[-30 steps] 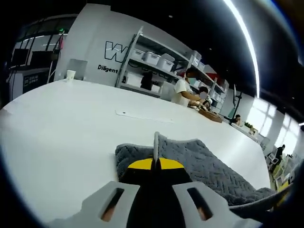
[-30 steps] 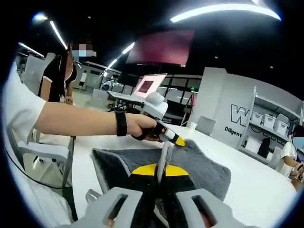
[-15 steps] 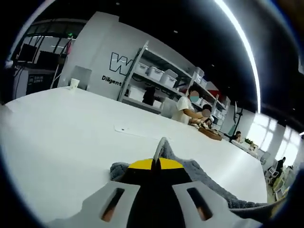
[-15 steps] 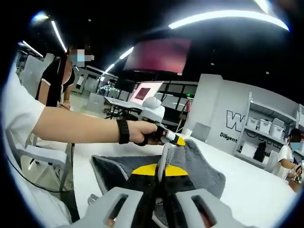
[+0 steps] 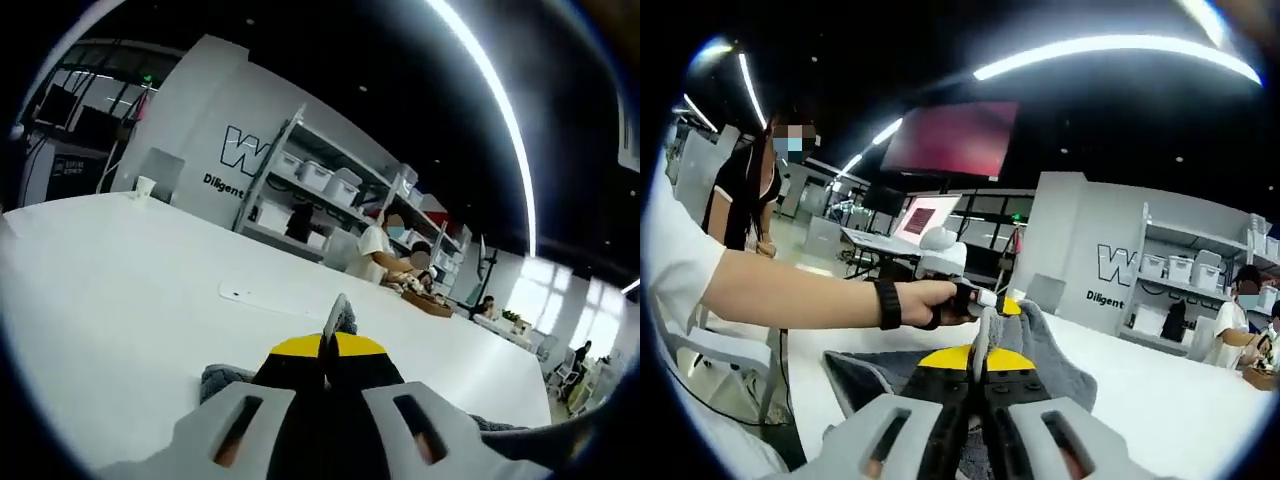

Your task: Open the folded towel by lifting each exposed corner and separating the folded layers until the towel lies flat within the target outline without major curled edges

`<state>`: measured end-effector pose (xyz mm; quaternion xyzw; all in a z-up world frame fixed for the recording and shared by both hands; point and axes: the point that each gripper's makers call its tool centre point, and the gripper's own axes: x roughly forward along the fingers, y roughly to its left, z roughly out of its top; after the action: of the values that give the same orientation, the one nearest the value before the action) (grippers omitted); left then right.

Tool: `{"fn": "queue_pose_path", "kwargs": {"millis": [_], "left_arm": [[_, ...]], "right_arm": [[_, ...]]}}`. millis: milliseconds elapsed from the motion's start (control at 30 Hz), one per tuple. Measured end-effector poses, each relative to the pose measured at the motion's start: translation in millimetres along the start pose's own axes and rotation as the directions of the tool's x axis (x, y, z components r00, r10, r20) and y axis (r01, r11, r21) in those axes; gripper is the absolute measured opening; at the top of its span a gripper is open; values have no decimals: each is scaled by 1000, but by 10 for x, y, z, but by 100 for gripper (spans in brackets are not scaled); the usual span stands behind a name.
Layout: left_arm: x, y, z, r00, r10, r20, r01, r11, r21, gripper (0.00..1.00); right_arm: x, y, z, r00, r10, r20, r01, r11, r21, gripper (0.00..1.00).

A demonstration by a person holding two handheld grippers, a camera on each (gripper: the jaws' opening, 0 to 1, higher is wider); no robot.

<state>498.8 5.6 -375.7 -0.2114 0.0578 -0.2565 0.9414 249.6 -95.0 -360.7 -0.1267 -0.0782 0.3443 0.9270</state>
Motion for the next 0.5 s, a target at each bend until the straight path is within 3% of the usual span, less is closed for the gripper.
{"fn": "queue_pose_path", "kwargs": {"millis": [33,200,333,500], "left_arm": [[14,-45,42,1000,-12,18,12,1000,28,0],[62,-147,113,999,-30,26,29,999,25,0],[87,-254,155,998,-53,23,52,998,40,0],[124,-350,206,997,-68,21,67,997,34,0]], "right_arm": [[-16,-10,31,1000,-3,11,3,1000,4,0],[-70,-69,92,999,-29,17,30,1000,-4,0],[-137,-153,120,997,-80,22,79,996,41,0],[-175,-194,152,996,-82,34,80,994,68,0]]}}
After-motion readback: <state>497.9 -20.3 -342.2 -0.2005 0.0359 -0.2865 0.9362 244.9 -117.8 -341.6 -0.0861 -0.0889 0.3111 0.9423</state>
